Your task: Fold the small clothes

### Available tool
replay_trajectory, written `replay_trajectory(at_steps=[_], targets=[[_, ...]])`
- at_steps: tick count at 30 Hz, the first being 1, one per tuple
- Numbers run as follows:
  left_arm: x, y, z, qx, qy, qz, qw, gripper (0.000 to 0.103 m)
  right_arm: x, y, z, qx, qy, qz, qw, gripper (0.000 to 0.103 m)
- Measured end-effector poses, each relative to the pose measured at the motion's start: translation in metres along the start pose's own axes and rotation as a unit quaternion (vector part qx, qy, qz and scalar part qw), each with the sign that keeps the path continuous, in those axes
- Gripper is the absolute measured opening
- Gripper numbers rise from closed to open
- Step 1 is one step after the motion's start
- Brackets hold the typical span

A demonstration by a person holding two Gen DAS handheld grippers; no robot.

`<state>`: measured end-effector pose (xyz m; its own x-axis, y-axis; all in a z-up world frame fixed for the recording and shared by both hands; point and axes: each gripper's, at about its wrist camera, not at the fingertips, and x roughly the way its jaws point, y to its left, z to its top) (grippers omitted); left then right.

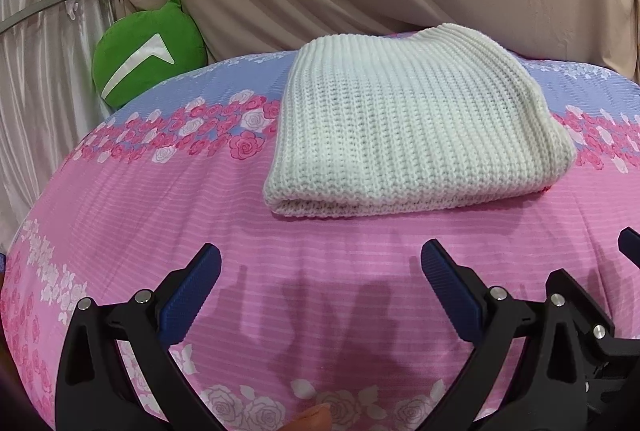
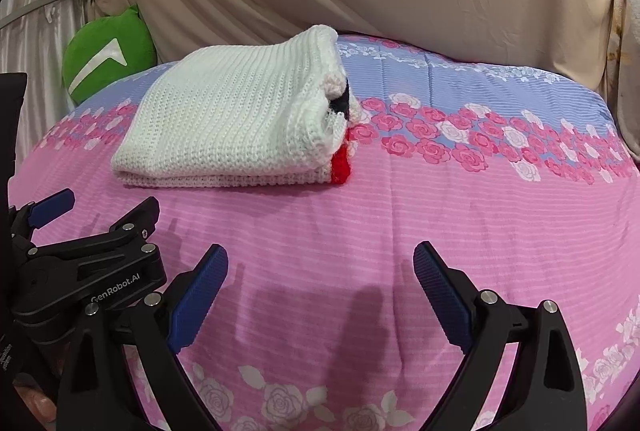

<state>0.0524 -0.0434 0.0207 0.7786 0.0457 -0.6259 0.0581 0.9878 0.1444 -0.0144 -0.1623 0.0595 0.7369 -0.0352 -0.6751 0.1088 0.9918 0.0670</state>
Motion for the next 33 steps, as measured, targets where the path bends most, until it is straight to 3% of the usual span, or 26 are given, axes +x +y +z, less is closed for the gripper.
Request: replay_trajectory(at_steps=[33], targets=[[0.0017,-0.0044,-0.0027,0.005,0.007,0.027,0.9996,0.098,-0.0002,0.0034,0.0015,0.0,0.006,-0.025,1.0,0.092]])
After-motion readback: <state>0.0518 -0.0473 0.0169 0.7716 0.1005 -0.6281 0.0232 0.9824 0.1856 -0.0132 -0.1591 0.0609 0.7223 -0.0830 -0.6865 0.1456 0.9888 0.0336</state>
